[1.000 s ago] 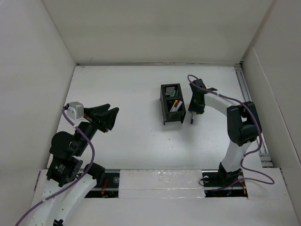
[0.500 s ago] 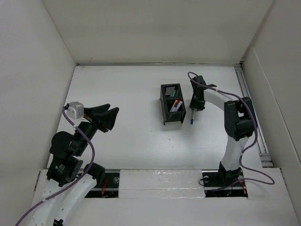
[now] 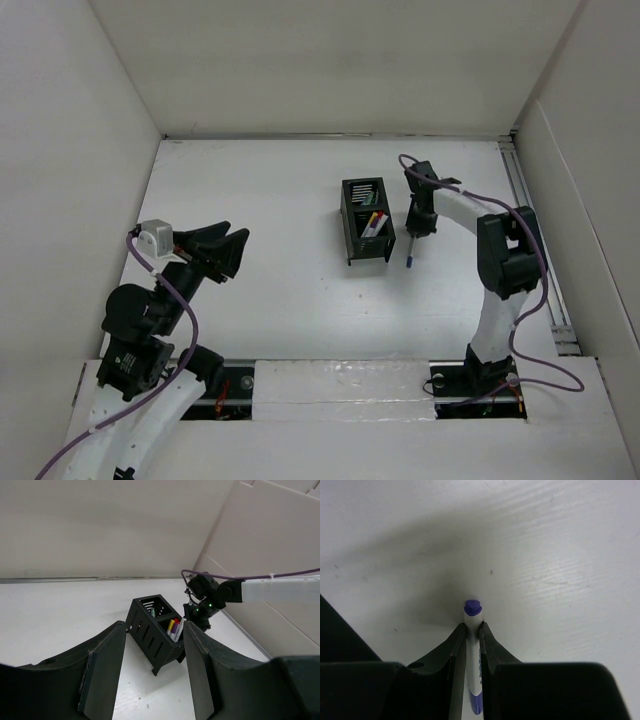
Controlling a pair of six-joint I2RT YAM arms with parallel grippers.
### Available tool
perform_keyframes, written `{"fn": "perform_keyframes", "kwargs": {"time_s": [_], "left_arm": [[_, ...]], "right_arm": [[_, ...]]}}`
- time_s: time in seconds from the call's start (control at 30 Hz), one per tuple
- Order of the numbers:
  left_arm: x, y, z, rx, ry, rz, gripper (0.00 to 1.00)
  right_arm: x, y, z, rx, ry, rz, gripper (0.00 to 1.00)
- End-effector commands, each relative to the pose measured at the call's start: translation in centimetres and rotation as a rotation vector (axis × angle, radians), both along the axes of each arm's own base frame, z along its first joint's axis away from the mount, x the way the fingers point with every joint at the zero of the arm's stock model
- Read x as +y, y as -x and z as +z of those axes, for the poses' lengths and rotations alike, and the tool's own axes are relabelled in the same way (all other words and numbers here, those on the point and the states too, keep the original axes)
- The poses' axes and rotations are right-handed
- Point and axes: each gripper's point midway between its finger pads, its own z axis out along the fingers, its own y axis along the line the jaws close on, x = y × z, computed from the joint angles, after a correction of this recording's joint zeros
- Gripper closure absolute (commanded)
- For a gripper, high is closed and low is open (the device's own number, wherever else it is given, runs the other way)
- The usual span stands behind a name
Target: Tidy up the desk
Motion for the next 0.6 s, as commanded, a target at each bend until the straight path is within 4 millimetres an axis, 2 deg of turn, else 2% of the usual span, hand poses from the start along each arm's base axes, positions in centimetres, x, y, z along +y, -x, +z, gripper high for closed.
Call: {"fn": "perform_keyframes", "kwargs": {"time_s": [0.0, 0.03, 0.07, 0.13, 0.17, 0.2, 0.27, 0.5, 0.57], "left_arm": [[0.3, 0.6, 1.4, -0.05, 0.024, -0.001, 0.54], [0.3, 0.7, 1.4, -0.052, 0.026, -0.003, 0.54], [0.2, 0.7, 1.4, -0.051, 0.025, -0.007, 0.54], [0.1, 0.7, 1.4, -0.052, 0.026, -0.012, 0.54], [0.1, 0.8, 1.4, -0.054, 0.026, -0.015, 0.54], [0.0, 0.7, 1.3, -0.05, 0.024, -0.015, 0.54], [-0.1, 0.7, 1.3, -0.05, 0.024, -0.02, 0.54], [-0.1, 0.5, 1.1, -0.045, 0.02, -0.018, 0.54], [-0.2, 0.5, 1.1, -0.044, 0.019, -0.019, 0.54]], "right_arm": [[-0.2, 1.0, 1.1, -0.033, -0.003, -0.021, 1.0], [-0.2, 1.0, 1.5, -0.056, -0.011, -0.032, 1.0], [-0.4, 1.2, 3.3, -0.129, -0.03, -0.051, 1.0], [-0.3, 0.6, 4.5, -0.192, -0.047, -0.065, 1.0], [-0.4, 1.1, 6.0, -0.244, -0.067, -0.066, 1.0], [-0.1, 0.7, 7.1, -0.299, -0.094, -0.063, 1.0], [0.5, 1.0, 8.3, -0.341, -0.144, -0.048, 1.0], [0.8, 2.2, 12.7, -0.466, -0.195, -0.039, 1.0], [0.7, 2.5, 15.4, -0.53, -0.214, -0.035, 1.0]]}}
